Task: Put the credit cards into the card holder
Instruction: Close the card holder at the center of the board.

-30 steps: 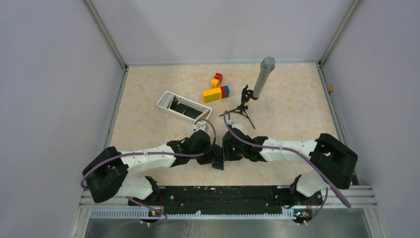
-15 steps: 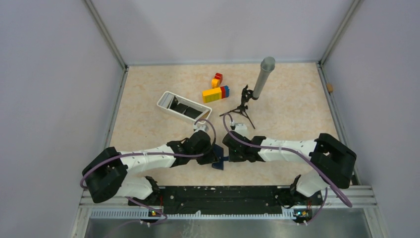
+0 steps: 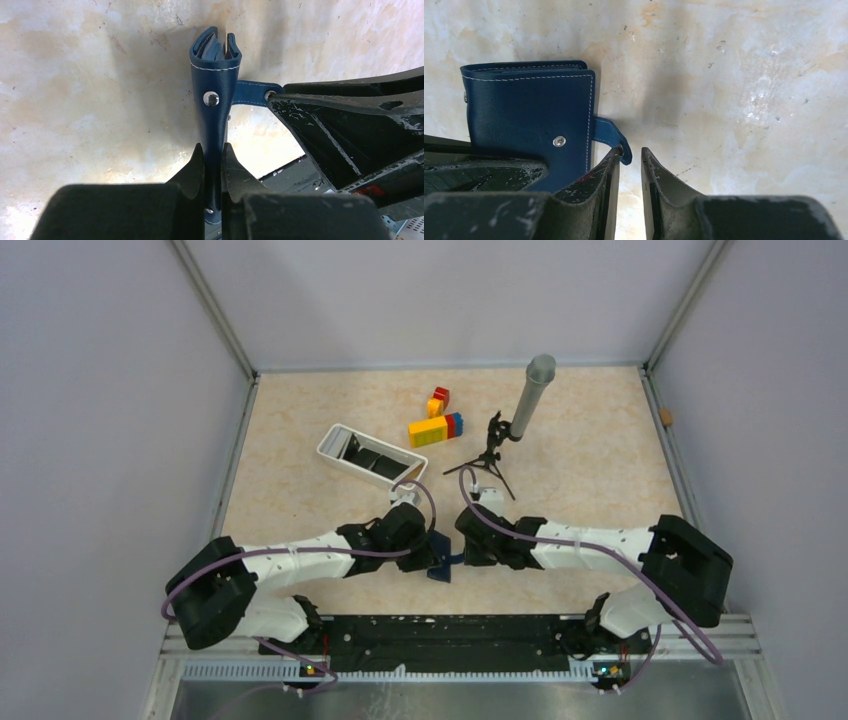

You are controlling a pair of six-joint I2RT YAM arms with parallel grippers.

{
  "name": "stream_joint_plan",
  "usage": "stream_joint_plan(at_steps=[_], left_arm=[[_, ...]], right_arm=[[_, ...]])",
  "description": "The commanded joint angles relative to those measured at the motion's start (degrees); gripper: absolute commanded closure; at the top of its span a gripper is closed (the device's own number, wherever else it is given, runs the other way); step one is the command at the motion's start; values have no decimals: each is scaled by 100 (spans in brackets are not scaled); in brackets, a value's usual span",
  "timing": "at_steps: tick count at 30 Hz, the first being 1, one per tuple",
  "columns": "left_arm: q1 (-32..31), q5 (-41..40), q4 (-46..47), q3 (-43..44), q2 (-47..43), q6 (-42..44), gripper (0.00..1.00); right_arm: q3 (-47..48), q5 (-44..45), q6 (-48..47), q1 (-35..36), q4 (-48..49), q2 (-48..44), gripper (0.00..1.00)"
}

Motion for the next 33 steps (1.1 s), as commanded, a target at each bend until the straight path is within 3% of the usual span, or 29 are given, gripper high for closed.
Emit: stream_joint_plan(at_steps=[1,9,33], left_arm=[[-12,-227,-208,128,-78,57,100],[-12,-211,-201,113,-89,58,100],[-12,-141,-191,139,-16,75,100]], right_arm=[[-154,-191,68,-76,340,-228,79],[-329,-400,121,-158,620,-293,95],[-674,-717,233,-325,1080,-640,87]])
